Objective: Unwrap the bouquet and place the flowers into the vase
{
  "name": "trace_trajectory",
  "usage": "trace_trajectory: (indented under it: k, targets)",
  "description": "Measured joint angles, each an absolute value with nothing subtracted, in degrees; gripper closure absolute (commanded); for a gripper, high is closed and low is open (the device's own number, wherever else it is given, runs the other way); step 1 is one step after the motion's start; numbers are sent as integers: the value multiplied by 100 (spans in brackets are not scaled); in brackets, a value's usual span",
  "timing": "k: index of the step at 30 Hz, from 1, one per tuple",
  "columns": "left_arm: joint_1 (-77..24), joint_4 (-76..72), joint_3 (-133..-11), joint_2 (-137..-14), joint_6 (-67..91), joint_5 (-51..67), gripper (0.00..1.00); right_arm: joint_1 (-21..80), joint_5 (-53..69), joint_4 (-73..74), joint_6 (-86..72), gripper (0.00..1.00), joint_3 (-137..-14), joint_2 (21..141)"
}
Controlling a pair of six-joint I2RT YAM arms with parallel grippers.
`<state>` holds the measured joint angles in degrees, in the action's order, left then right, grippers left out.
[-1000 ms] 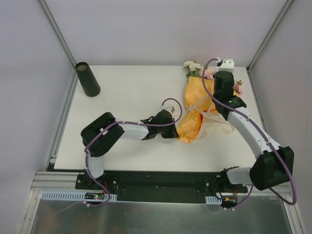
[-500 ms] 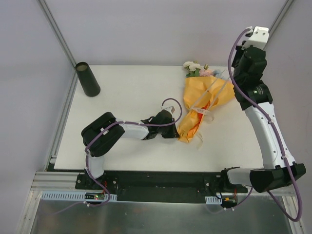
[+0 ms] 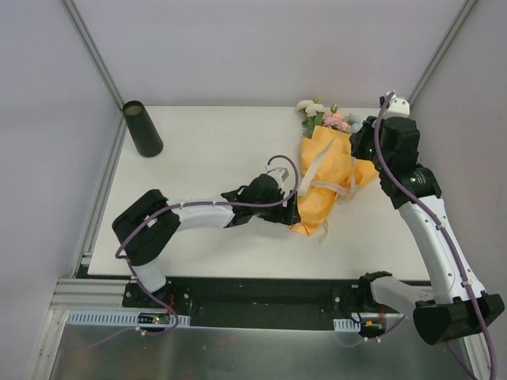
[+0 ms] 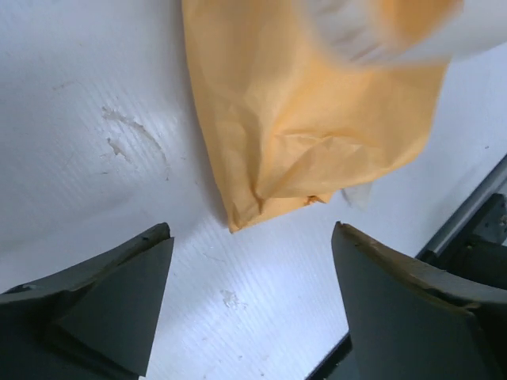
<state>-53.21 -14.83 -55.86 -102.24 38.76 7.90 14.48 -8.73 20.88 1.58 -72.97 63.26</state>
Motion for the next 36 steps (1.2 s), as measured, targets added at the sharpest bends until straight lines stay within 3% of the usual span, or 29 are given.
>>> trace_trajectory:
  k: [3,5,7,14,26,34,36]
  targets:
    - [-5321,-1253,-5603,-9697,3339,587,7,1448,-440,2237,-161,100,-7026,6195]
    - [-5321,-1135,-5771,-9411,2875,528,12,1448,-134,2244,-362,100,-6847,6042]
    - [-5319,-1140,-6053,-9286,2318,591,11,1448,148,2303,-539,100,-6729,5843]
    - [-5321,-1509,-6377,-9253,746,1627,8,1444,1380,2388,-797,100,-6608,5271]
    - [-5321,-1767,-7402,-9935,392,2274,13,1444,2622,1942,-1730,100,-6071,5157]
    - [-5321,-2506,-7516,-10453,989,2408,23,1444,2589,1439,-2397,100,-5815,5085]
    - [-5321,-2814,-7516,-10523,1184,2412,39,1444,2574,1299,-2565,100,-5712,5070]
